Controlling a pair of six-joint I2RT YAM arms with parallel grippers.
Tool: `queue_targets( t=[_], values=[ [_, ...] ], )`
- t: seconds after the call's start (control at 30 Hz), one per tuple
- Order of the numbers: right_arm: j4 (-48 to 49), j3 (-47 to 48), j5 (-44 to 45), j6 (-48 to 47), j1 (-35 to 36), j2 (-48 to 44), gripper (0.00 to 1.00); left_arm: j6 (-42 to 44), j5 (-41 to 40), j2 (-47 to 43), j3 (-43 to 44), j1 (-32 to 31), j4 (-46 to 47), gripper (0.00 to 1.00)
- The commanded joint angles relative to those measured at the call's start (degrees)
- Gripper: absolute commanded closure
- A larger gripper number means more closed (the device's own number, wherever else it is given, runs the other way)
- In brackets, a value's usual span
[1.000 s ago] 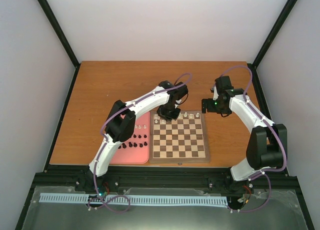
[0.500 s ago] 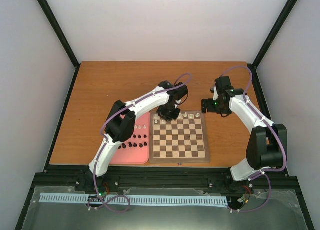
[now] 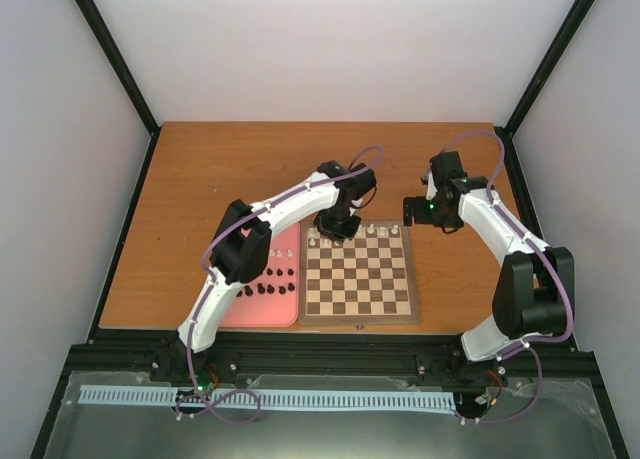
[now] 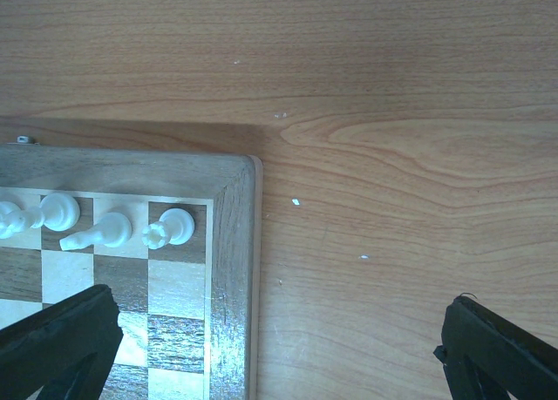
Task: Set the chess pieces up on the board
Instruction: Place the chess piece on the chessboard, then pick up the chess piece from the storage box.
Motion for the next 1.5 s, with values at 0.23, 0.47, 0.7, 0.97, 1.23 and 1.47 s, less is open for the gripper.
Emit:
queue_targets(
  t=[0.23,0.47,0.7,0.97,1.23,1.47],
  values=[
    [0.57,0.20,-0.01,0.05,-0.49,0.00,0.00,1.33,-0.83,-2.23,3.30,-0.41,-0.91,0.80],
    [0.49,0.07,-0.13,0.13,-0.49,-0.65,0.00,1.21,-2.00,-4.19,6.47,-0.39,-2.51,0.76],
    [-0.33,0.14,0.95,0.48,-0.49,-1.33,0.00,-0.60,-4.29,-9.71,7.44,-0.11,-3.19,0.70],
    [-0.98,2.18,1.85,1.53,-0.49,-2.97,0.00,-3.58,-3.15,-23.07,-6.14,9.25,3.14,0.42],
    [-0.62,2.55,0.20,2.34,0.50,-2.17,0.00,-6.85,-0.61,-35.59,-28.55,22.84,8.61,0.41],
    [-0.75,3.25,-0.28,2.05,1.21,-0.90,0.00,-10.50,4.56,-37.68,-44.69,29.44,15.94,0.51]
  ],
)
